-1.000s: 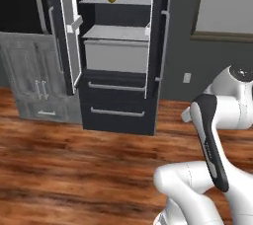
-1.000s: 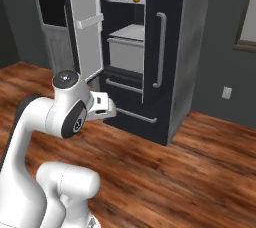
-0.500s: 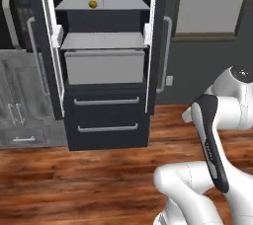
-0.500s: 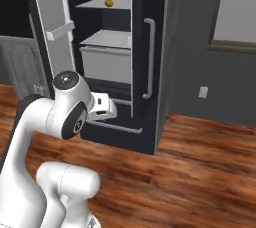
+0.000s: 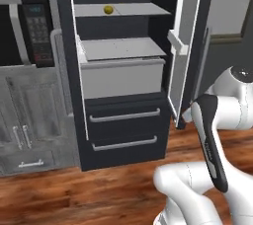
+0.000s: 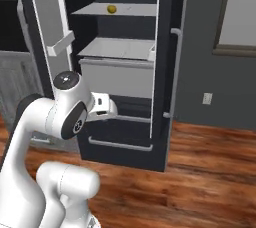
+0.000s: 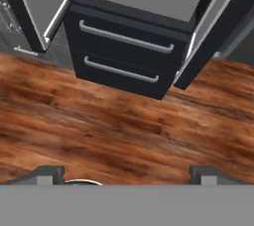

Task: Pick up both oranges from the fridge and place them inside the tupperware on the counter.

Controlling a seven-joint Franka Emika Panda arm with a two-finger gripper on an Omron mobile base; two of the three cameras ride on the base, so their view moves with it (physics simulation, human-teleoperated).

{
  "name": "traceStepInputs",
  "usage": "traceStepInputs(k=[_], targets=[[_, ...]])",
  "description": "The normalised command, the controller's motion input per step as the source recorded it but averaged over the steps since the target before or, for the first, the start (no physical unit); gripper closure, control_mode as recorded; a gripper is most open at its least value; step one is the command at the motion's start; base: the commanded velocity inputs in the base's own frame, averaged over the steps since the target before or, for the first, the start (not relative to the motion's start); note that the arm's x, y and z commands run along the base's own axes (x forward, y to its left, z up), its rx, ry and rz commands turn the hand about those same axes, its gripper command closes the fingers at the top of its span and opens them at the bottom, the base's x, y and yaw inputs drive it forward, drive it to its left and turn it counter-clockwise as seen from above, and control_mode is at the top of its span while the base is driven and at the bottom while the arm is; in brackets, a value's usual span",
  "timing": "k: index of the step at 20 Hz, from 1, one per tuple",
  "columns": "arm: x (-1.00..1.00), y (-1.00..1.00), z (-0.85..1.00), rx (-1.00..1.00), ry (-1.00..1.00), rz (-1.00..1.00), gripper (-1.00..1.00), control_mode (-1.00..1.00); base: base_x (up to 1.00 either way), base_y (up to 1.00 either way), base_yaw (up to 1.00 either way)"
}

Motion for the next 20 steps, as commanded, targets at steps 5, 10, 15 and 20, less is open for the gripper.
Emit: traceStepInputs(k=[5, 10, 15, 20], targets=[[0.00, 0.00, 0.00, 0.00, 0.00, 0.00, -1.00, 1.00, 0.55, 0.26, -0.22], [0.00, 0.00, 0.00, 0.00, 0.00, 0.00, -1.00, 1.00, 0.54, -0.14, -0.15], [0.00, 0.00, 0.00, 0.00, 0.00, 0.00, -1.00, 1.00, 0.75, 0.04, -0.14], [0.00, 0.00, 0.00, 0.00, 0.00, 0.00, -1.00, 1.00, 0.76, 0.12, -0.13]])
